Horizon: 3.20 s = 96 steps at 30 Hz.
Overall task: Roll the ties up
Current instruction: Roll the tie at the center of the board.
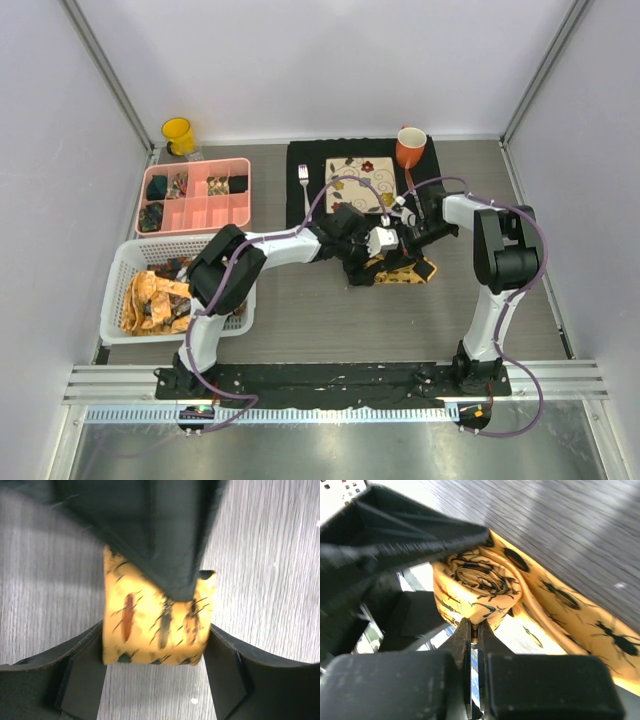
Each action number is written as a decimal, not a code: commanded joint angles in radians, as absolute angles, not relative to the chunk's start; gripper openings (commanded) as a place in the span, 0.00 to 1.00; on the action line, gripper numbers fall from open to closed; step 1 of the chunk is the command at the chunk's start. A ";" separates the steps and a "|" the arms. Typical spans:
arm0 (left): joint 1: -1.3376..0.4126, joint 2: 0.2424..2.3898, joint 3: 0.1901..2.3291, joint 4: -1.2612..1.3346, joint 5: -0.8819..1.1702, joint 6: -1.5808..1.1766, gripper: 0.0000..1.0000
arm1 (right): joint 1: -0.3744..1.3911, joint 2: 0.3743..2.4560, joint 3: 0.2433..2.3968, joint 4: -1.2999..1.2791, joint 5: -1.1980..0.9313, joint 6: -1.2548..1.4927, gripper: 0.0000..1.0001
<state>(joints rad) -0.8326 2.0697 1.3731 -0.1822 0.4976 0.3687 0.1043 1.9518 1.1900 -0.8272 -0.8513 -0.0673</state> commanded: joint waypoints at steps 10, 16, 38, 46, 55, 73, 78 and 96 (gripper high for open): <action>-0.811 2.120 1.318 0.144 0.664 0.236 0.70 | 0.051 2.077 1.196 -0.788 -0.603 -0.183 0.01; -0.842 2.128 1.332 0.051 0.624 0.350 0.48 | 0.051 2.109 1.215 -0.801 -0.623 -0.169 0.01; -0.873 2.111 1.344 -0.215 0.374 0.379 0.36 | 0.130 1.960 1.281 -0.904 -0.838 -0.063 0.39; -0.871 2.099 1.341 -0.206 0.399 0.382 0.54 | 0.112 2.029 1.255 -0.868 -0.663 -0.100 0.01; -0.830 2.102 1.404 -0.102 0.629 0.371 0.73 | 0.025 2.108 1.247 -0.896 -0.650 -0.202 0.01; -0.876 2.184 1.493 -0.110 0.623 0.368 0.58 | 0.017 2.141 1.287 -0.893 -0.620 -0.204 0.01; -0.880 2.146 1.450 -0.208 0.516 0.394 0.36 | 0.017 2.105 1.308 -0.929 -0.667 -0.212 0.06; -0.902 2.131 1.410 -0.290 0.336 0.357 0.45 | 0.137 1.966 1.243 -0.870 -0.801 -0.080 0.41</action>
<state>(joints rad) -0.8982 2.0846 1.4025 -0.1524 0.4274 0.3668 0.1078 1.9247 1.2503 -0.9337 -0.8322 -0.1162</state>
